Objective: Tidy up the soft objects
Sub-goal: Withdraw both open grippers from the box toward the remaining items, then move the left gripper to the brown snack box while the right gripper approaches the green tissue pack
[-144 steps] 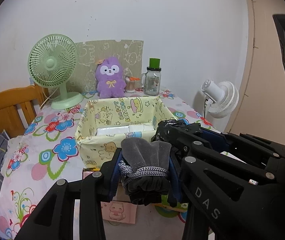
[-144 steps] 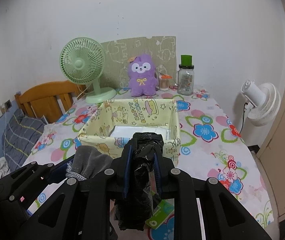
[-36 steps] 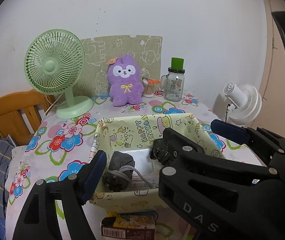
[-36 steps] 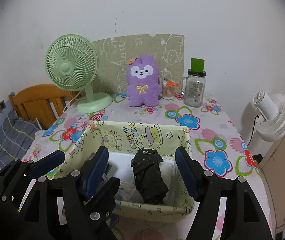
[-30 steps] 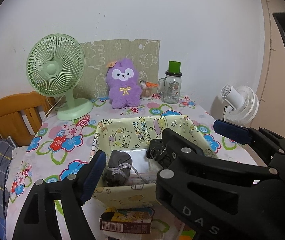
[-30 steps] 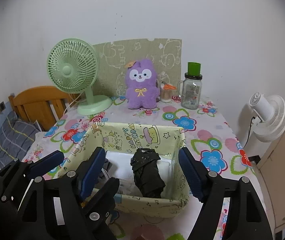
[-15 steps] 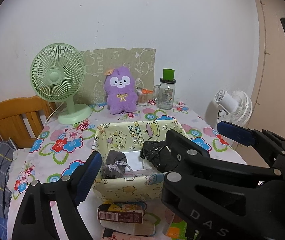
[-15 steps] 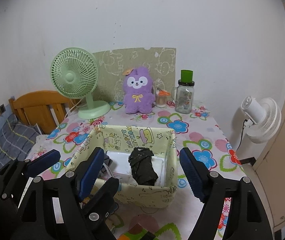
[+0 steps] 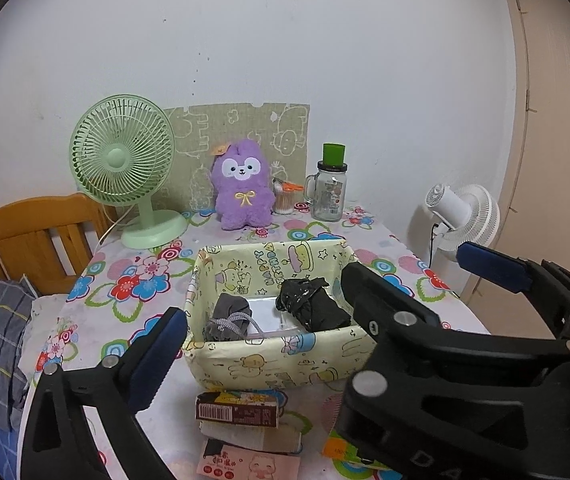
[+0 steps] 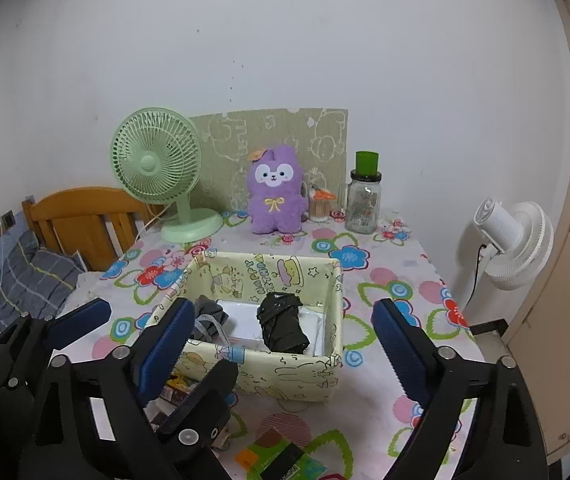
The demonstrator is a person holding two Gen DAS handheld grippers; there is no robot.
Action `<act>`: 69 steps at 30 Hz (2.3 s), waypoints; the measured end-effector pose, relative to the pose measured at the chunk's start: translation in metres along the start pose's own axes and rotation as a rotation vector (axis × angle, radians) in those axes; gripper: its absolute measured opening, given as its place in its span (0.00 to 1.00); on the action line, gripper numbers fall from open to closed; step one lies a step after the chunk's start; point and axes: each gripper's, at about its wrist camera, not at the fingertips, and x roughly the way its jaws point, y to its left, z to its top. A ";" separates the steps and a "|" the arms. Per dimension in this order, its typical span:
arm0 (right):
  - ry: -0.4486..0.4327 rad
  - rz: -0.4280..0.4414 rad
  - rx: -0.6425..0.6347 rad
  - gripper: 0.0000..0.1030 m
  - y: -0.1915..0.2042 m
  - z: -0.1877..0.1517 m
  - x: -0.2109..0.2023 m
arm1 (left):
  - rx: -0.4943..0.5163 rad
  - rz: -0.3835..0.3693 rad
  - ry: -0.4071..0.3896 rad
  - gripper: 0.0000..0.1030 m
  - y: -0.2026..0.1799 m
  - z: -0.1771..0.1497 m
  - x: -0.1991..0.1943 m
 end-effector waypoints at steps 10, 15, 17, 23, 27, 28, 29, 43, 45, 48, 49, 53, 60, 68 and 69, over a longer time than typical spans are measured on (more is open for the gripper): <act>-0.025 -0.017 -0.013 0.96 -0.001 -0.004 -0.019 | 0.006 -0.016 -0.004 1.00 -0.006 -0.005 -0.013; -0.022 -0.014 -0.024 0.96 0.000 -0.008 -0.023 | 0.002 -0.014 -0.001 1.00 -0.006 -0.008 -0.017; -0.020 -0.009 -0.031 0.96 0.001 -0.010 -0.025 | 0.003 -0.014 0.004 1.00 -0.006 -0.010 -0.018; -0.020 0.007 -0.037 0.96 0.004 -0.018 -0.032 | 0.009 -0.014 0.009 1.00 -0.007 -0.017 -0.022; -0.014 0.013 -0.036 0.96 0.004 -0.024 -0.034 | 0.015 -0.026 0.004 1.00 -0.007 -0.022 -0.026; -0.010 0.014 -0.034 0.96 0.004 -0.026 -0.034 | 0.017 -0.030 0.003 1.00 -0.008 -0.024 -0.027; -0.008 0.015 -0.033 0.96 0.003 -0.027 -0.034 | 0.020 -0.032 0.001 1.00 -0.008 -0.025 -0.028; -0.007 0.000 -0.013 0.96 0.005 -0.045 -0.035 | 0.033 -0.055 0.015 1.00 -0.009 -0.040 -0.029; -0.003 0.000 -0.007 0.96 0.005 -0.048 -0.034 | 0.038 -0.043 0.018 1.00 -0.011 -0.043 -0.027; 0.014 0.003 -0.009 0.96 0.005 -0.053 -0.030 | 0.038 -0.041 0.026 1.00 -0.011 -0.047 -0.024; 0.020 0.003 -0.009 0.96 0.005 -0.055 -0.028 | 0.036 -0.045 0.031 1.00 -0.011 -0.049 -0.023; 0.040 0.007 -0.001 0.96 0.004 -0.062 -0.022 | 0.038 -0.049 0.048 1.00 -0.011 -0.056 -0.018; 0.060 -0.004 0.005 0.96 0.004 -0.074 -0.013 | 0.045 -0.055 0.069 1.00 -0.011 -0.066 -0.010; 0.091 0.001 0.007 0.96 0.006 -0.086 -0.001 | 0.043 -0.061 0.105 1.00 -0.007 -0.079 0.002; 0.096 0.002 0.004 0.96 0.007 -0.088 0.000 | 0.042 -0.061 0.113 1.00 -0.006 -0.081 0.004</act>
